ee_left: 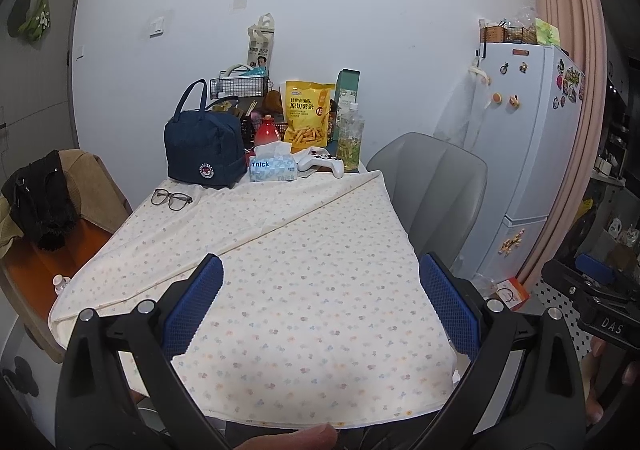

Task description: Collect trash

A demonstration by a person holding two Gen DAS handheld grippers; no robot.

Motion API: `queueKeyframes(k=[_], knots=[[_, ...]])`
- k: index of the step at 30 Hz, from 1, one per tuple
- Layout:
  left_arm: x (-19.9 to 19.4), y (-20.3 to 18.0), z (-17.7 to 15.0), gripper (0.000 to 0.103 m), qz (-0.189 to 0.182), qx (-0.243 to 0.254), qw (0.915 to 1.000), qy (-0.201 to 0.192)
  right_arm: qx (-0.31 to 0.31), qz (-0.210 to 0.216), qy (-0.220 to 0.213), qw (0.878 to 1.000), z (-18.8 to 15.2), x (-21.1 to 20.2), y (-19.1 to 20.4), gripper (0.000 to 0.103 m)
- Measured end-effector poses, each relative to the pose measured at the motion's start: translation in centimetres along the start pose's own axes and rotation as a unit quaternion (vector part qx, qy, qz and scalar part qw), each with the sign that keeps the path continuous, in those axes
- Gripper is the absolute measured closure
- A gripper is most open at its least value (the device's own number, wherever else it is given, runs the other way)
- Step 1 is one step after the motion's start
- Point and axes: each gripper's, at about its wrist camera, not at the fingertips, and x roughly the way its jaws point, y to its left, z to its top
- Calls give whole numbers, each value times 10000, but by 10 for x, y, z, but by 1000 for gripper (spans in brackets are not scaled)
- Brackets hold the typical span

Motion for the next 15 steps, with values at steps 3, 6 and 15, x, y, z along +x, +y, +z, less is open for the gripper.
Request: queueKeyframes(k=[3, 6, 15], knots=[[2, 1, -1, 5, 9, 2, 10000, 23, -1, 15, 28, 10000, -1, 2, 1, 7], [2, 1, -2, 5, 38, 3, 10000, 18, -1, 9, 49, 10000, -2, 4, 1, 7], [6, 1, -4, 5, 20, 3, 10000, 76, 21, -7, 100, 9999, -4, 8, 2, 7]])
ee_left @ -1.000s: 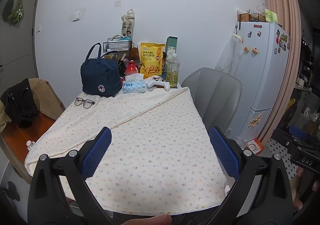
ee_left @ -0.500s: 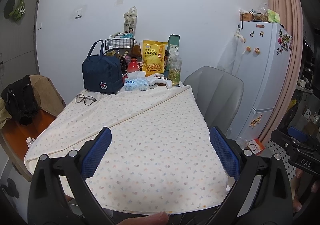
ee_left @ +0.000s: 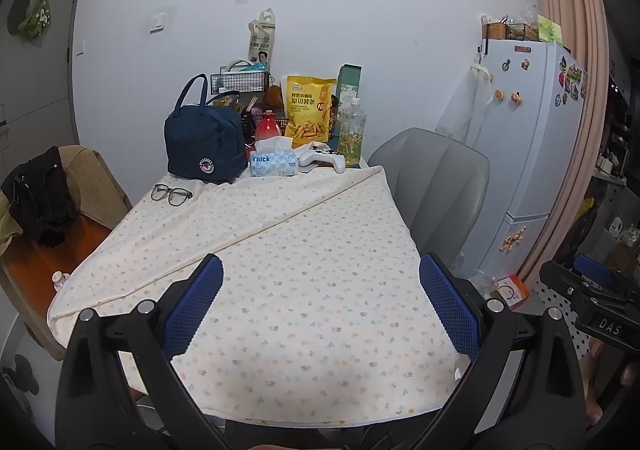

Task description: Collect trash

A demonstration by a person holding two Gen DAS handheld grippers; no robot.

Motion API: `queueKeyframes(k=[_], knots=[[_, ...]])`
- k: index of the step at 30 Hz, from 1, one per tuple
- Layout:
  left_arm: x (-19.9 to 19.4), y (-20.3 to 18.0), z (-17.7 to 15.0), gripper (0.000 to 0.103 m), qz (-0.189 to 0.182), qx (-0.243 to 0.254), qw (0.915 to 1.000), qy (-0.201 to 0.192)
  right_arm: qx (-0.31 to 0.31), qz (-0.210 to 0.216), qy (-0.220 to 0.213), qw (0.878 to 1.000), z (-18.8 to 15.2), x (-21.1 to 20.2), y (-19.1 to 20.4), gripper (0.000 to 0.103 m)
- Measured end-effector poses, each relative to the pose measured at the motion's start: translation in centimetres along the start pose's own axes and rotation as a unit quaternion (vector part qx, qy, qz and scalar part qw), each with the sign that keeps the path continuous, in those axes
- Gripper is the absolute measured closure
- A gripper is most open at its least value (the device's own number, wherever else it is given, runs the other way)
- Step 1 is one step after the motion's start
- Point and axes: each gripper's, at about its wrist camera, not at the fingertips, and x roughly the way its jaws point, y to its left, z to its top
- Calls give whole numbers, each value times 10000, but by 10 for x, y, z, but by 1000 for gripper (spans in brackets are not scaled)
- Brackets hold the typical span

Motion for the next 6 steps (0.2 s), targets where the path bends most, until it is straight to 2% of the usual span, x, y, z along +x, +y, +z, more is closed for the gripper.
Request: queueKeyframes(k=[6], knots=[[11, 5, -3, 5, 40, -50, 9999, 109, -17, 73, 112, 9999, -2, 10, 1, 7]])
